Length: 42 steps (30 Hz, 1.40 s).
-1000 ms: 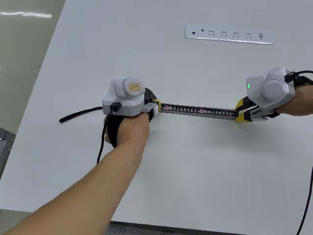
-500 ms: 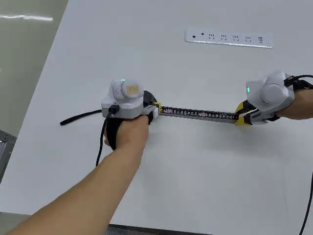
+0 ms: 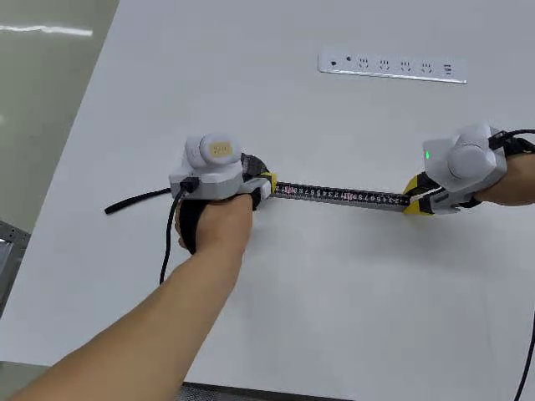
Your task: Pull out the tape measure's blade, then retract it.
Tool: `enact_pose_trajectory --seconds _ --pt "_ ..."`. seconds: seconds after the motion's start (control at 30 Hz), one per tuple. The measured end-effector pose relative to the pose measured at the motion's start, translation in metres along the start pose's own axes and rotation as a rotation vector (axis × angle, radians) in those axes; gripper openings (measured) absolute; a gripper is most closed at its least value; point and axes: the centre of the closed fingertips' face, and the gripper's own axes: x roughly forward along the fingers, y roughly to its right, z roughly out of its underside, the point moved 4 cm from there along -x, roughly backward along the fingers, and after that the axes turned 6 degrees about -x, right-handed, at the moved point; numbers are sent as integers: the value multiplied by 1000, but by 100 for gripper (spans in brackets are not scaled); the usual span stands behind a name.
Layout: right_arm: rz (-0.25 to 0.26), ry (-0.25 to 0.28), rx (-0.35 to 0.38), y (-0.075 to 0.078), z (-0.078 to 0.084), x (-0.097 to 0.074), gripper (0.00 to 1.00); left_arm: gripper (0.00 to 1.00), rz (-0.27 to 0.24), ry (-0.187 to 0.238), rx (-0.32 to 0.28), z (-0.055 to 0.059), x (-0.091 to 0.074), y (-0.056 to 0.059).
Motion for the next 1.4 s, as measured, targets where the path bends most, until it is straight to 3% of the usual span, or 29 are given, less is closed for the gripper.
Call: enact_pose_trajectory --seconds 0.8,1.4 --pt "16 -6 -15 0 -1 1 13 57 -6 21 38 -2 -2 0" --pt "27 21 -11 4 -17 7 13 57 3 22 40 0 -3 -2"
